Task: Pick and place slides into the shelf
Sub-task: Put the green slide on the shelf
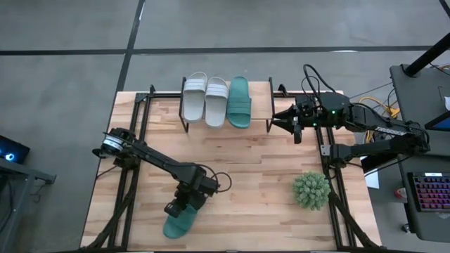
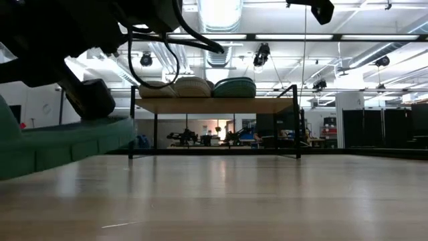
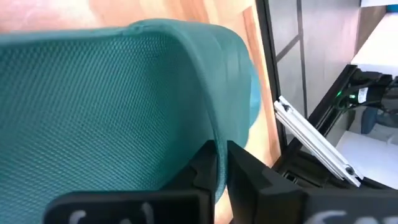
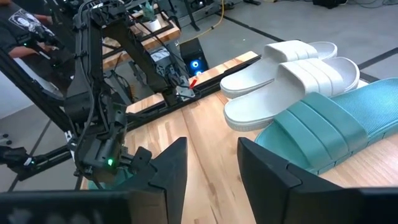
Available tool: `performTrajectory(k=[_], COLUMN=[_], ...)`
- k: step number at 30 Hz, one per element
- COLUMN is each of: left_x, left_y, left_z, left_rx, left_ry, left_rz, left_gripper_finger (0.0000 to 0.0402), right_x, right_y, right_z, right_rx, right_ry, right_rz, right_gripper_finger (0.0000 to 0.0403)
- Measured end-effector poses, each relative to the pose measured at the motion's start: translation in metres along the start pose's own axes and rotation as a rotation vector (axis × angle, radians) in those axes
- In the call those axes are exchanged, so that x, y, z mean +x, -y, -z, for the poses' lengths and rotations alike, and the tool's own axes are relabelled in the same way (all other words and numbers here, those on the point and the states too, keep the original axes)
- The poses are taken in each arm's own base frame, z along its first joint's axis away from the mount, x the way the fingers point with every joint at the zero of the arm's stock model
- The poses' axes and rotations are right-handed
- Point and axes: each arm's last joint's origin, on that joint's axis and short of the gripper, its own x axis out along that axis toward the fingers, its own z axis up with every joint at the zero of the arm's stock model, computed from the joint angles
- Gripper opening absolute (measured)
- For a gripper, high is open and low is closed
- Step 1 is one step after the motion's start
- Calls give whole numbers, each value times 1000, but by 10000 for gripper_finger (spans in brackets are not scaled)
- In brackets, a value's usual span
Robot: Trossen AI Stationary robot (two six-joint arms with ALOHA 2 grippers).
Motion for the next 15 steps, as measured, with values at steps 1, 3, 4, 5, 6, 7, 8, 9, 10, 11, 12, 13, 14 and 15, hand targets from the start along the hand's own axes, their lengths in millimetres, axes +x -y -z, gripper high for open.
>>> performTrajectory(k=[1, 3, 4, 5, 6, 7, 8, 9, 10, 11, 12, 13, 14, 15], left_x=[0, 1, 1, 1, 1, 1, 1, 1, 0, -1, -3, -5, -7, -9], left_y=[0, -1, -1, -1, -1, -1, -1, 0, 1, 2, 4, 6, 8, 10], left_z=[0, 1, 1, 1, 1, 2, 4, 6, 8, 10, 12, 14, 15, 16], left_rx=[0, -3, -4, -6, -9, -15, -24, -33, -40, -44, -44, -41, -37, -35], left_ry=[0, -3, -4, -5, -7, -14, -26, -43, -62, -75, -80, -81, -77, -73], left_rz=[2, 0, 0, -1, -2, -4, -6, -5, -2, 0, -1, -8, -15, -18], left_gripper_finger=[5, 3, 3, 2, 2, 2, 2, 2, 2, 2, 1, 1, 1, 1], right_x=[0, 0, 0, 0, 0, 0, 0, 0, 0, 0, 0, 0, 0, 0], right_y=[0, 0, 0, 0, 0, 0, 0, 0, 0, 0, 0, 0, 0, 0], right_z=[0, 0, 0, 0, 0, 0, 0, 0, 0, 0, 0, 0, 0, 0], right_rx=[0, -1, -1, -1, -1, -1, -1, 1, 1, 1, 1, 1, 1, 1], right_ry=[0, 0, 0, 0, 0, 0, 0, 0, 0, 0, 0, 0, 0, 1], right_rz=[0, 0, 0, 0, 0, 0, 0, 0, 0, 0, 0, 0, 0, 0], right_gripper_finger=[131, 129, 128, 128, 128, 128, 129, 130, 130, 132, 132, 133, 134, 134])
